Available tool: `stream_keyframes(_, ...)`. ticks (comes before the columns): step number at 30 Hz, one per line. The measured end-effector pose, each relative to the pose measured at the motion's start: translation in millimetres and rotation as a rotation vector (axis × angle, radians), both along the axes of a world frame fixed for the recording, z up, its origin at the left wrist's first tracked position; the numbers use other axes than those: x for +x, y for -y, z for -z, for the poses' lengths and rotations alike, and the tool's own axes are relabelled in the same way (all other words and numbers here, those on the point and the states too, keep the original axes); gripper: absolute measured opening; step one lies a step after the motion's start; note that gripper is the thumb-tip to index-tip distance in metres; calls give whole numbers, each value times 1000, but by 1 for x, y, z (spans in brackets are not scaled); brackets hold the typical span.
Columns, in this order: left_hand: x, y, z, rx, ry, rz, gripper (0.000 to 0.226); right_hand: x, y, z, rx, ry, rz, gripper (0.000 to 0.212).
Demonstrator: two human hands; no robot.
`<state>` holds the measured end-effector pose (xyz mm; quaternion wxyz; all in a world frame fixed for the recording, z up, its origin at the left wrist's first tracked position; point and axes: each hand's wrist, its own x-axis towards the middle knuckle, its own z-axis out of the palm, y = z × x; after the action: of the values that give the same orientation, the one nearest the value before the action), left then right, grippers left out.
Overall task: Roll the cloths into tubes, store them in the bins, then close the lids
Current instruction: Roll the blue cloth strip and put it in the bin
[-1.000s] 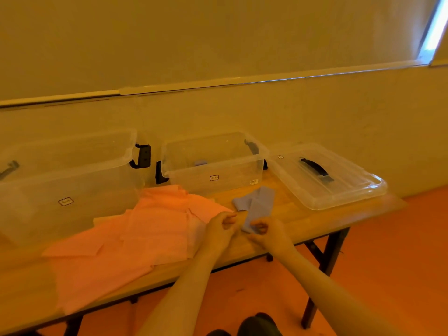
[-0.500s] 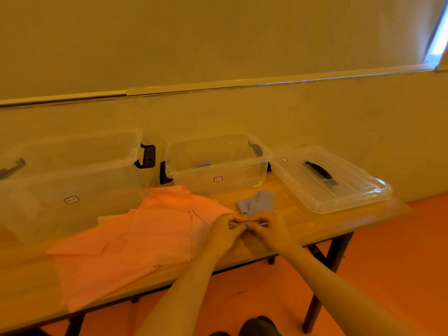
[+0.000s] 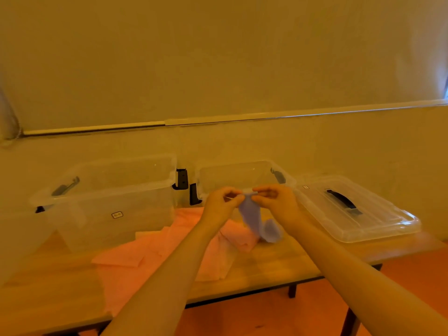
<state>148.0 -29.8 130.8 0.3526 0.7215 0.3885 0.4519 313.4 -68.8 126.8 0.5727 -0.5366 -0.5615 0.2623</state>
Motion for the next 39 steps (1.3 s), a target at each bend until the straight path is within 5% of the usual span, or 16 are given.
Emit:
stream_keyframes(7,-22,-5,-51,135,103,-18,11,-28,-17,-49,40,-189,-83,19)
stream_keyframes(22,-41,-4,-24,30,18,-77,14,-40,-9,-27,-64,-86,-56,15)
stream_keyframes(39,-42,8,-140,248,20,-58,13,-41,6,-140,84,-150,-133,13)
